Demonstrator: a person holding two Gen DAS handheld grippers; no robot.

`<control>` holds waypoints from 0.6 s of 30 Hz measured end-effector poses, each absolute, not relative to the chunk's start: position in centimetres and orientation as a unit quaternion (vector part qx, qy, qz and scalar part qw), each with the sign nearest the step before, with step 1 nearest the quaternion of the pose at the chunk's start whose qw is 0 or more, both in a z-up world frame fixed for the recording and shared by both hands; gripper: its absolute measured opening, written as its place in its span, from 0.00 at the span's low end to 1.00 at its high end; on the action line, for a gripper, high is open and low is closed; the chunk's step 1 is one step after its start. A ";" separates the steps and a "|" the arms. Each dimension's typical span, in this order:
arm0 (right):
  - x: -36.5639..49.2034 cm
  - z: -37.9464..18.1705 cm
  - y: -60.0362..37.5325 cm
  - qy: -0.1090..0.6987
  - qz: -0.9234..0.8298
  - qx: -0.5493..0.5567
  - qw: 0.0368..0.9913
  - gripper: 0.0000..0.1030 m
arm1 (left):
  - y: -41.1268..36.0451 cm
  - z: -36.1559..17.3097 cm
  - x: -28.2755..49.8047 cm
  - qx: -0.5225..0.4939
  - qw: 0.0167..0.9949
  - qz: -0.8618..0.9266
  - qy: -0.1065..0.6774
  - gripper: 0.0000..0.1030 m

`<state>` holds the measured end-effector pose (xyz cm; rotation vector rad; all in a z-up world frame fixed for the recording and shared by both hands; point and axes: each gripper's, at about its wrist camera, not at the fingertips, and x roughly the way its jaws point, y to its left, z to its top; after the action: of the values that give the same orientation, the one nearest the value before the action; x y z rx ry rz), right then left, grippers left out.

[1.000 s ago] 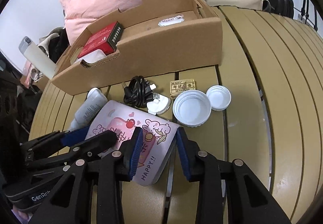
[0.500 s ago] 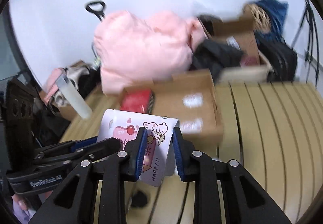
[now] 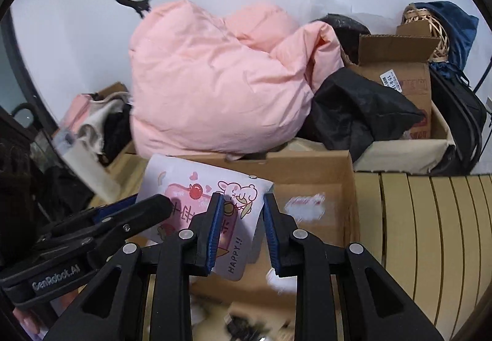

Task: Organize objects
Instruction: 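Carry the pink card with the right tool and drop it into the tray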

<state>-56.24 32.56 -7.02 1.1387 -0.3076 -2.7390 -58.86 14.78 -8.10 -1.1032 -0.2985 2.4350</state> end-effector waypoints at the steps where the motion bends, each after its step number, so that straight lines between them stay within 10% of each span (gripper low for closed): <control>1: -57.2 -7.5 32.8 -0.102 -0.916 0.380 0.076 0.28 | 14.9 -8.8 -59.5 -0.402 0.222 0.882 -0.105 0.29; 13: -64.1 -14.1 32.6 -0.104 -0.903 0.414 0.053 0.28 | 15.0 -14.7 -64.2 -0.441 0.208 0.869 -0.087 0.37; 18: -63.3 -12.2 33.1 -0.097 -0.921 0.377 0.032 0.35 | 14.5 -13.2 -63.7 -0.414 0.219 0.880 -0.084 0.66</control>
<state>-63.26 33.11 -12.18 1.1606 -0.2974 -2.8339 -63.67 14.45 -13.22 -1.1446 -0.2336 2.4346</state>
